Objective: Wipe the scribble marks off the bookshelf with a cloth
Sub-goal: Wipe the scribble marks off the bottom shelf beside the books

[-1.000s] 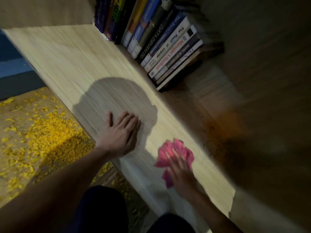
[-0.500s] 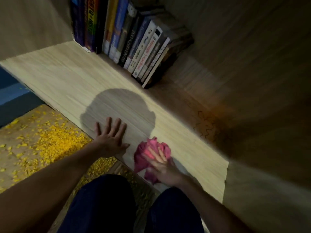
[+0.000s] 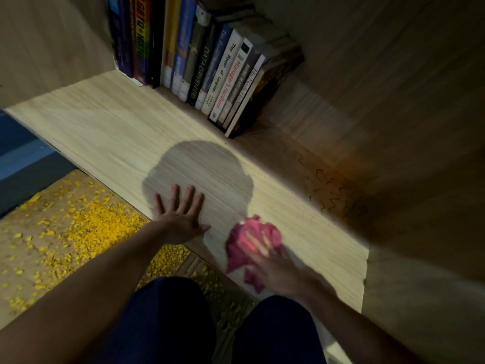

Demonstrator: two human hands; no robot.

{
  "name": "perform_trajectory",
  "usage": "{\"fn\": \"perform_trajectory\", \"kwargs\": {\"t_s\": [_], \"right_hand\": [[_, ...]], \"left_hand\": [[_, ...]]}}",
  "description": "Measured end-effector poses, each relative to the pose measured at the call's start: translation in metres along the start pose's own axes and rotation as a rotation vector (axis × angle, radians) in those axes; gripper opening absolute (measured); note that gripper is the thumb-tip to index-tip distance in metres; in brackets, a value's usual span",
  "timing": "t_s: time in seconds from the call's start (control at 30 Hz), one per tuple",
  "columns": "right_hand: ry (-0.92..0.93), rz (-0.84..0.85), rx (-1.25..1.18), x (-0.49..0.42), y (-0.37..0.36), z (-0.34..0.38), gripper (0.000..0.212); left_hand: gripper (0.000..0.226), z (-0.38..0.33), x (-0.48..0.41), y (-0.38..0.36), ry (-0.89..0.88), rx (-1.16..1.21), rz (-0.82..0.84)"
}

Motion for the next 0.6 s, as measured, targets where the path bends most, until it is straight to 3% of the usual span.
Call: {"fn": "perform_trajectory", "kwargs": {"t_s": [0.07,0.17,0.23,0.3,0.47,0.53,0.6], "right_hand": [[-0.177,0.009,-0.069,0.006,0.004,-0.046,0.053],[-0.481,-0.091,-0.293,-0.024,0.023,-0.083,0.062],[-0.580,-0.136,-0.364,-0.050,0.036,-0.073,0.071],[-0.496,-0.145,-0.286,-0.061,0.044,-0.044,0.076],[0.008,-0.267,-0.099,0.020,-0.022,0.002,0.050],[-0.123,-0.289,-0.112,0.075,-0.050,-0.036,0.053],[-0.315,-0.325,-0.185,0.103,-0.053,-0.089,0.079]], "left_hand": [[0.083,0.000,-0.001,-0.001,-0.005,-0.004,0.014],[0.084,0.002,-0.003,-0.004,0.010,-0.008,0.015],[0.083,0.001,-0.005,-0.004,0.010,-0.011,0.003],[0.082,0.000,-0.004,-0.002,0.016,-0.002,-0.011],[0.081,-0.001,0.000,0.000,0.018,-0.025,-0.023],[0.081,0.000,-0.001,0.001,0.020,-0.025,-0.026],[0.081,-0.001,-0.001,0.001,0.026,-0.008,-0.026]]}}
Point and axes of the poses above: each hand's wrist, its own x-axis away from the middle knuckle, its own y-axis out of the back of the hand, z = x × y, the point moved 5 cm from there along -x, towards the middle knuckle
